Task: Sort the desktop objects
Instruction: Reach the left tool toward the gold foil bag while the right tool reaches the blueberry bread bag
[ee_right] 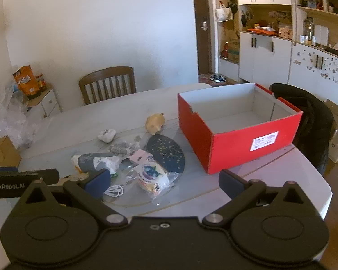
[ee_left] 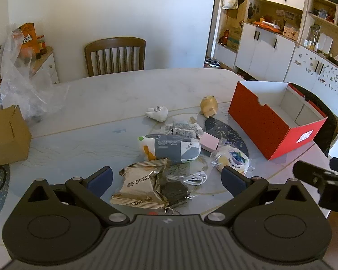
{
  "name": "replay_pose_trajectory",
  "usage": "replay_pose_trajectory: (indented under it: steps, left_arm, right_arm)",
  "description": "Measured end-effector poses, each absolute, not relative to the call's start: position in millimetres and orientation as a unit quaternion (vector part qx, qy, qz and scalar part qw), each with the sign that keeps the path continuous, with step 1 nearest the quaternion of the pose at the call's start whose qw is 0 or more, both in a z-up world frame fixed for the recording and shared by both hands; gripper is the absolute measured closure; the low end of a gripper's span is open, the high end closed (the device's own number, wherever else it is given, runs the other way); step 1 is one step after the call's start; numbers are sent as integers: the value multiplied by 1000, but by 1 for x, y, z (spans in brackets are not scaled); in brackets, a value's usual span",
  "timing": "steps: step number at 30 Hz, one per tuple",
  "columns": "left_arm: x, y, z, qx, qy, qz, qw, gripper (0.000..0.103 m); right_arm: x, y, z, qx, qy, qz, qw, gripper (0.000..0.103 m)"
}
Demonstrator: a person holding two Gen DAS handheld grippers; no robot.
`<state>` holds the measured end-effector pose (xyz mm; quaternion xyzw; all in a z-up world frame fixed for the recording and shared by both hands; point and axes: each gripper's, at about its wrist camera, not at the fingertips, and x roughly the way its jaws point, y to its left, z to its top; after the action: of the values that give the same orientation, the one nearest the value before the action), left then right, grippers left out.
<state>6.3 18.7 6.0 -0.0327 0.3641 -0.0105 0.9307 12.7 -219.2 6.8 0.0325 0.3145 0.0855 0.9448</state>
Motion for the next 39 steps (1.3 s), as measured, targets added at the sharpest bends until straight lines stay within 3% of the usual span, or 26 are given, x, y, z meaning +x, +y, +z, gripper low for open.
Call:
replay_pose_trajectory:
  steps: [21, 36, 39]
  left_arm:
    - [35, 35, -33, -29, 398, 16, 917, 0]
    - [69, 51, -77, -26, 433, 53, 899, 1]
    - [76, 52, -82, -24, 439, 52, 897, 1]
  right_arm:
    - [62, -204, -32, -35, 335, 197, 921, 1]
    - [124, -197, -80, -84, 370, 237, 895, 6]
    - [133, -196, -87, -92, 377, 238, 890, 13]
